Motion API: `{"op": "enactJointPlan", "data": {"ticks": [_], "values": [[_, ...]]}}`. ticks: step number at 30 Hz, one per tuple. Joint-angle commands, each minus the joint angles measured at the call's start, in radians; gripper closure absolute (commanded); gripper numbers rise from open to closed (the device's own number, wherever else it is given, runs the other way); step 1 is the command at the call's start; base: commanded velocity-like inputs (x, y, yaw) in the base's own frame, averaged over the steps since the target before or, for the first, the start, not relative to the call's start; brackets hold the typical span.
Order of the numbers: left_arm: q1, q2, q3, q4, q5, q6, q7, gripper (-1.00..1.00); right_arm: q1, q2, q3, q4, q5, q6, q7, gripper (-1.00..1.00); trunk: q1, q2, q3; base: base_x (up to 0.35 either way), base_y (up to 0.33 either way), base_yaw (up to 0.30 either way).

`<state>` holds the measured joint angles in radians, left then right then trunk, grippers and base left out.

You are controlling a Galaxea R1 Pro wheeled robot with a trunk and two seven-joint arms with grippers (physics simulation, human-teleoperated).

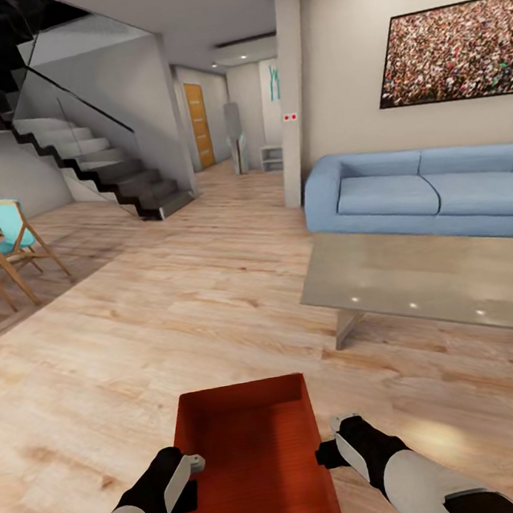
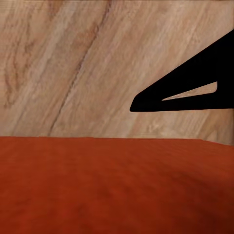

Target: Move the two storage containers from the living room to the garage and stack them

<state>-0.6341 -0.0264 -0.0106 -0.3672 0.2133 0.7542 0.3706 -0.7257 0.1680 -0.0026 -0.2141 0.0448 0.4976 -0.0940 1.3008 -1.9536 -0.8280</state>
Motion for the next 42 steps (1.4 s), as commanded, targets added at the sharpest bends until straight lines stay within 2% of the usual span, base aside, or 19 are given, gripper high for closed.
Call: {"op": "enactJointPlan", "data": {"ticks": [1, 13, 42], "values": [[-0.001, 0.0, -0.002, -0.001, 0.069, -0.01, 0.006, 1.0, 0.0, -0.033, 0.01, -0.002, 0.038, 0.009, -0.007, 1.0, 0.0, 0.0, -0.002, 0.224, 0.279, 0.16], [-0.001, 0.0, -0.002, -0.001, 0.069, -0.01, 0.006, 1.0, 0.0, -0.035, 0.009, -0.002, 0.038, 0.009, -0.007, 1.0, 0.0, 0.0, -0.017, 0.243, 0.263, 0.151], [-0.001, 0.0, -0.002, -0.001, 0.069, -0.01, 0.005, 1.0, 0.0, -0.035, 0.009, -0.002, 0.038, 0.009, -0.007, 1.0, 0.0, 0.0, -0.018, 0.27, 0.242, 0.004]]}}
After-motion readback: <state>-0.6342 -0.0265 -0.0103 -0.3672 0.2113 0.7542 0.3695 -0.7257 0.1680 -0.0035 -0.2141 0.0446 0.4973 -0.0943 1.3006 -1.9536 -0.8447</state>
